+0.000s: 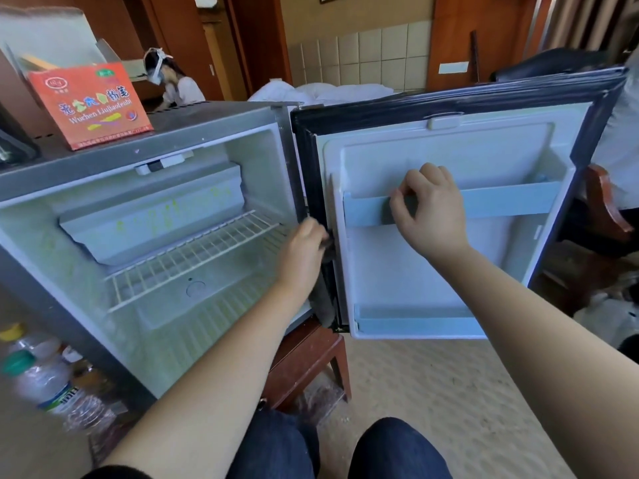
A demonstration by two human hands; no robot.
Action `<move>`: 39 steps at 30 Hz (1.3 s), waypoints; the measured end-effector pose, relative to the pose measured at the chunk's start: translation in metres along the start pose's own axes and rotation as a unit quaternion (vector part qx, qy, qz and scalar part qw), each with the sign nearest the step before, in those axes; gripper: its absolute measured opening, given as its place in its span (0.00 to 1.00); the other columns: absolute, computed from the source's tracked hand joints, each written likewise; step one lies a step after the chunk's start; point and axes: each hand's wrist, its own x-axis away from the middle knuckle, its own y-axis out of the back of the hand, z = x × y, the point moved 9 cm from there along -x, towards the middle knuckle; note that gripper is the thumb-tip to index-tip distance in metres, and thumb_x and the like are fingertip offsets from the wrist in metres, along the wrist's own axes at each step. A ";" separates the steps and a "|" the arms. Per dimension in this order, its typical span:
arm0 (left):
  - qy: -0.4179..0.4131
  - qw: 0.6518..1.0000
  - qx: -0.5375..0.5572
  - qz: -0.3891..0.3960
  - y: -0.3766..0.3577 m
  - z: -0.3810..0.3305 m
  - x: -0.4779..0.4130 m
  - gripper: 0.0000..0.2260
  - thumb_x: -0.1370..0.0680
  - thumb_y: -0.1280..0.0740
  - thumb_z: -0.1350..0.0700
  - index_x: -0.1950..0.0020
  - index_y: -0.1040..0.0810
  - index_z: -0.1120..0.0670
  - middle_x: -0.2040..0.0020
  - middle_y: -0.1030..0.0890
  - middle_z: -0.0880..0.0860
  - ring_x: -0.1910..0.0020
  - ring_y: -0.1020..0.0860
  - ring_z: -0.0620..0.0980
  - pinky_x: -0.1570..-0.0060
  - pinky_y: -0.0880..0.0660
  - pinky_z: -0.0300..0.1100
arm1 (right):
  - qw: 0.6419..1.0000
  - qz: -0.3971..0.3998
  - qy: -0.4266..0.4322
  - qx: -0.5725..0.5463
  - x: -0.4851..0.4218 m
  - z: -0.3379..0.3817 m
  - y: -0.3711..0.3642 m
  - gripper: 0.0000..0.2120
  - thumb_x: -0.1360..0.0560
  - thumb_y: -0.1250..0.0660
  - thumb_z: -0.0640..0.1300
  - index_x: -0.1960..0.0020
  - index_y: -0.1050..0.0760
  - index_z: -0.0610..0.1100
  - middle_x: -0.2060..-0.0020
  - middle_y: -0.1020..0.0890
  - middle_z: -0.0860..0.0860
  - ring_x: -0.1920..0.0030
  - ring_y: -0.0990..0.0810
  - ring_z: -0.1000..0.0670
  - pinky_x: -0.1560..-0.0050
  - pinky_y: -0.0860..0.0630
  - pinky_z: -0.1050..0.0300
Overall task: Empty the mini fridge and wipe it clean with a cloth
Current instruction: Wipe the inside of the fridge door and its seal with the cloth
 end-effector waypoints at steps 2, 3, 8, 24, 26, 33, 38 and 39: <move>0.004 1.000 0.007 0.031 -0.010 0.002 0.012 0.07 0.32 0.32 0.74 0.58 0.22 0.65 0.57 0.23 0.61 0.59 0.22 0.58 0.62 0.22 0.53 | 1.000 0.003 0.002 0.000 0.000 0.001 0.000 0.09 0.27 0.38 0.41 0.63 0.32 0.38 0.65 0.32 0.48 0.62 0.35 0.47 0.63 0.39 0.55; 0.011 0.999 0.012 0.032 -0.008 0.003 0.010 0.07 0.32 0.32 0.73 0.58 0.21 0.64 0.58 0.23 0.60 0.59 0.22 0.58 0.62 0.22 0.51 | 1.000 0.002 0.005 0.002 0.000 0.001 0.001 0.09 0.27 0.38 0.41 0.63 0.32 0.38 0.65 0.33 0.48 0.62 0.35 0.47 0.63 0.40 0.55; 0.045 0.993 0.033 -0.108 0.061 -0.012 -0.053 0.03 0.29 0.29 0.66 0.58 0.21 0.60 0.58 0.22 0.56 0.62 0.26 0.49 0.60 0.35 0.35 | 1.000 -0.006 0.008 0.003 0.000 0.002 0.000 0.09 0.27 0.38 0.40 0.63 0.32 0.38 0.65 0.33 0.47 0.62 0.36 0.47 0.63 0.41 0.56; 0.052 0.998 0.008 0.038 -0.010 0.009 0.018 0.07 0.32 0.29 0.72 0.60 0.24 0.63 0.59 0.23 0.59 0.62 0.22 0.57 0.63 0.37 0.37 | 1.000 -0.006 0.020 0.022 0.007 0.011 0.004 0.08 0.25 0.38 0.39 0.62 0.31 0.38 0.64 0.30 0.43 0.61 0.35 0.47 0.61 0.38 0.54; 0.074 0.996 0.015 0.043 -0.008 0.010 0.018 0.06 0.32 0.30 0.72 0.61 0.23 0.64 0.59 0.23 0.60 0.62 0.22 0.58 0.65 0.41 0.35 | 0.998 -0.003 0.057 0.039 0.014 0.020 0.007 0.06 0.24 0.38 0.38 0.59 0.28 0.37 0.62 0.28 0.42 0.61 0.33 0.44 0.60 0.34 0.50; 0.093 0.987 0.054 -0.122 0.064 0.005 -0.045 0.03 0.31 0.33 0.69 0.59 0.22 0.62 0.58 0.22 0.57 0.65 0.30 0.47 0.64 0.38 0.35 | 0.984 0.025 0.171 0.033 0.086 0.041 -0.004 0.15 0.26 0.37 0.35 0.41 0.25 0.31 0.41 0.25 0.36 0.39 0.30 0.37 0.33 0.34 0.44; 0.086 0.988 0.043 -0.122 0.056 0.012 -0.046 0.04 0.31 0.36 0.69 0.62 0.24 0.62 0.60 0.24 0.57 0.68 0.30 0.50 0.68 0.39 0.39 | 0.969 0.210 0.108 0.067 0.177 -0.006 -0.085 0.12 0.25 0.39 0.43 0.48 0.23 0.37 0.47 0.22 0.41 0.44 0.28 0.41 0.43 0.28 0.46; 0.095 0.987 0.050 -0.117 0.050 0.017 -0.040 0.03 0.31 0.36 0.69 0.62 0.24 0.62 0.60 0.25 0.57 0.68 0.31 0.49 0.68 0.40 0.38 | 0.967 0.229 0.085 0.069 0.187 -0.016 -0.096 0.13 0.25 0.40 0.46 0.50 0.23 0.38 0.50 0.21 0.43 0.46 0.28 0.42 0.47 0.27 0.47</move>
